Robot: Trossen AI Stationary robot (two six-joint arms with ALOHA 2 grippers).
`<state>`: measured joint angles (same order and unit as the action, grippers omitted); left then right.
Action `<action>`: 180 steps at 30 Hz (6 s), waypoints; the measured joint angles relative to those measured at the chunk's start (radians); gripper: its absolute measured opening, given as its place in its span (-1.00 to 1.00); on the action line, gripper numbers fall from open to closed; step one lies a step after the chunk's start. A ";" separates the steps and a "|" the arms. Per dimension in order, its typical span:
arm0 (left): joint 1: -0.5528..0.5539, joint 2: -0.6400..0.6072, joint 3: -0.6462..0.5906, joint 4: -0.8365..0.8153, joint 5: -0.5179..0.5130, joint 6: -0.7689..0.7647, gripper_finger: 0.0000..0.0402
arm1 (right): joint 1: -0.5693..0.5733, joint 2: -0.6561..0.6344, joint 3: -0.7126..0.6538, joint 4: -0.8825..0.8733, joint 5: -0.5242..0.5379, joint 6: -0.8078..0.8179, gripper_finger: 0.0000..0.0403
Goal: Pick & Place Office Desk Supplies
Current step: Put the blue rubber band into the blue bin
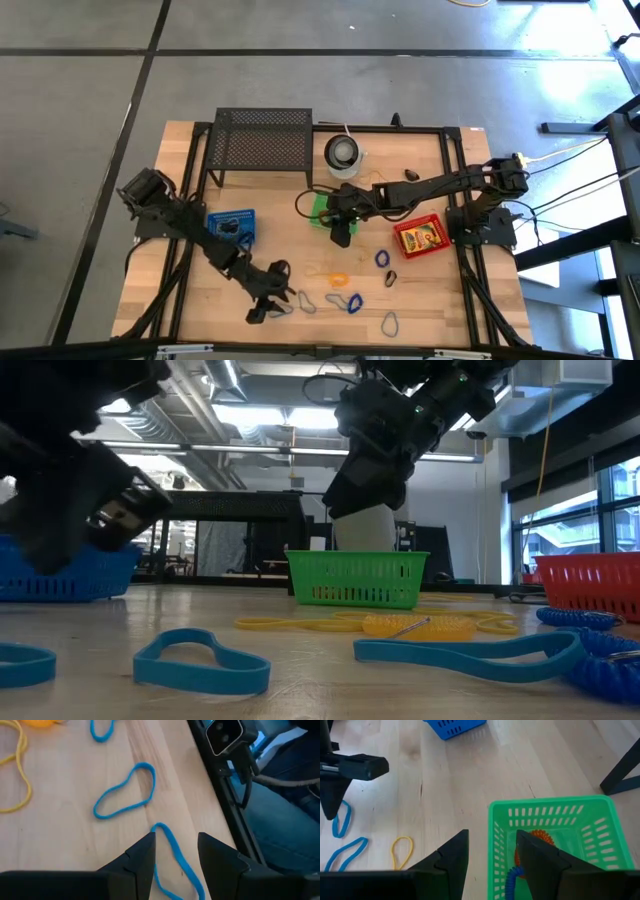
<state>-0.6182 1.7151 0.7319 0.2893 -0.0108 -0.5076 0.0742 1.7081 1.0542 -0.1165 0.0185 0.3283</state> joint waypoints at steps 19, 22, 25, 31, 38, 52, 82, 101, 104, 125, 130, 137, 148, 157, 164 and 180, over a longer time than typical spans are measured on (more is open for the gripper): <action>0.043 0.000 0.000 -0.080 0.047 0.033 -0.30 | 0.012 0.000 0.000 0.019 0.086 0.002 -0.17; 0.027 0.001 -0.001 -0.143 -0.018 0.009 -0.30 | 0.022 0.000 0.000 0.019 0.166 0.050 -0.17; 0.004 0.001 -0.001 -0.140 -0.070 -0.019 -0.30 | 0.039 0.000 0.000 0.019 0.213 0.091 -0.17; -0.048 0.001 -0.001 -0.127 -0.169 -0.043 -0.30 | 0.082 0.000 0.000 0.019 0.264 0.106 -0.17; -0.098 0.001 -0.001 -0.123 -0.225 -0.108 -0.30 | 0.108 0.000 0.000 0.019 0.326 0.103 -0.17; -0.153 0.001 -0.001 -0.079 -0.338 -0.107 -0.30 | 0.116 0.000 0.000 0.019 0.341 0.106 -0.17; -0.157 0.136 0.048 -0.106 -0.346 0.023 -0.94 | 0.117 0.000 0.000 0.019 0.340 0.082 -0.17; -0.161 0.015 0.044 0.104 -1.039 0.392 -0.98 | 0.117 0.000 0.000 0.019 0.329 0.103 -0.17; -0.161 0.014 0.044 0.276 -1.171 0.522 -0.98 | 0.117 0.000 0.000 0.020 0.330 0.102 -0.17; -0.126 0.011 0.045 1.039 -0.948 0.812 -0.98 | 0.117 0.001 0.000 0.028 0.333 0.101 -0.17; -0.139 0.011 0.045 0.935 -1.222 0.820 -0.98 | 0.117 0.001 0.000 0.027 0.333 0.101 -0.17; -0.198 0.010 0.026 0.870 -1.554 0.952 -0.98 | 0.117 0.001 0.000 0.027 0.333 0.099 -0.17; -0.168 -0.026 0.011 0.948 -1.561 1.067 -0.98 | 0.117 0.001 0.000 0.028 0.333 0.106 -0.17; -0.124 -0.075 0.011 0.942 -1.504 1.024 -0.98 | 0.117 0.001 0.000 0.031 0.333 0.102 -0.17; -0.124 -0.075 0.011 0.823 -1.201 0.781 -0.98 | 0.117 0.001 0.000 0.034 0.333 0.102 -0.17; -0.044 -0.202 0.011 -0.180 -0.823 -0.148 -0.98 | 0.117 0.001 0.000 0.033 0.332 0.102 -0.17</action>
<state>-0.6622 1.5133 0.7429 0.1098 -0.8341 -0.6560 0.1917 1.7088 1.0538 -0.0834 0.3508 0.4301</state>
